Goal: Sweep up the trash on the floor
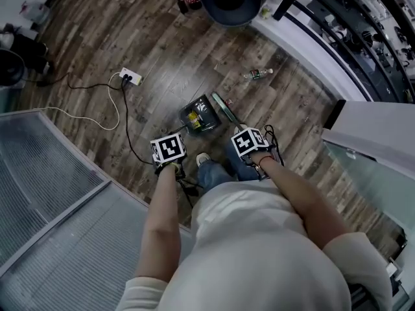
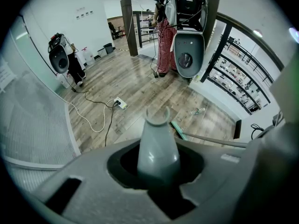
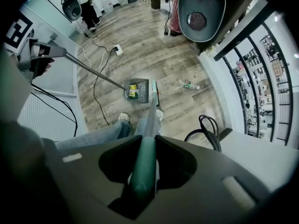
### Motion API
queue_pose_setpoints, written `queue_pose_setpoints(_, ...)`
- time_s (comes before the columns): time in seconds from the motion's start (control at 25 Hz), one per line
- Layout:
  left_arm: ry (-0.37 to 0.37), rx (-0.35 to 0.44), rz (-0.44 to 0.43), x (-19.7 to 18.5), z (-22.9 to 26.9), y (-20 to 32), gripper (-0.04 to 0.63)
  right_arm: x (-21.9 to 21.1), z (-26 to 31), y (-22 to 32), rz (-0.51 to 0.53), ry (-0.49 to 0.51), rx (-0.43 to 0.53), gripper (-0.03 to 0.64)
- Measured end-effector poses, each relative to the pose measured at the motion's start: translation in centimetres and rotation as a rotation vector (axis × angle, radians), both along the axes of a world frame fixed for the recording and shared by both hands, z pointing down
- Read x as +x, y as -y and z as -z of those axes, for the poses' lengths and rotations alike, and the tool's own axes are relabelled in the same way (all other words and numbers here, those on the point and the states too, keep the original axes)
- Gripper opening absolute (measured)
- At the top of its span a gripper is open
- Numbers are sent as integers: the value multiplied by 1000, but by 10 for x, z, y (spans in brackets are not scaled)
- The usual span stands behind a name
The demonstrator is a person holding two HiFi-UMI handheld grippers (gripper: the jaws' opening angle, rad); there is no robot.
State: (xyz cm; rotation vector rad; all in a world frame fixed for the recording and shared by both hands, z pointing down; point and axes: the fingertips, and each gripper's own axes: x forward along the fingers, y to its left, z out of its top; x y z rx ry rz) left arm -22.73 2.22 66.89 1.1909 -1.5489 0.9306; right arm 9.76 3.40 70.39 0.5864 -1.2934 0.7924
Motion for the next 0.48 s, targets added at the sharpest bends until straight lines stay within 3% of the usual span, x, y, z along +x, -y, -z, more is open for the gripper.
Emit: queue_pose_setpoints(0.48,6,8,-8,0,0,2,95,-15,4,-22,-55,60,-68,98)
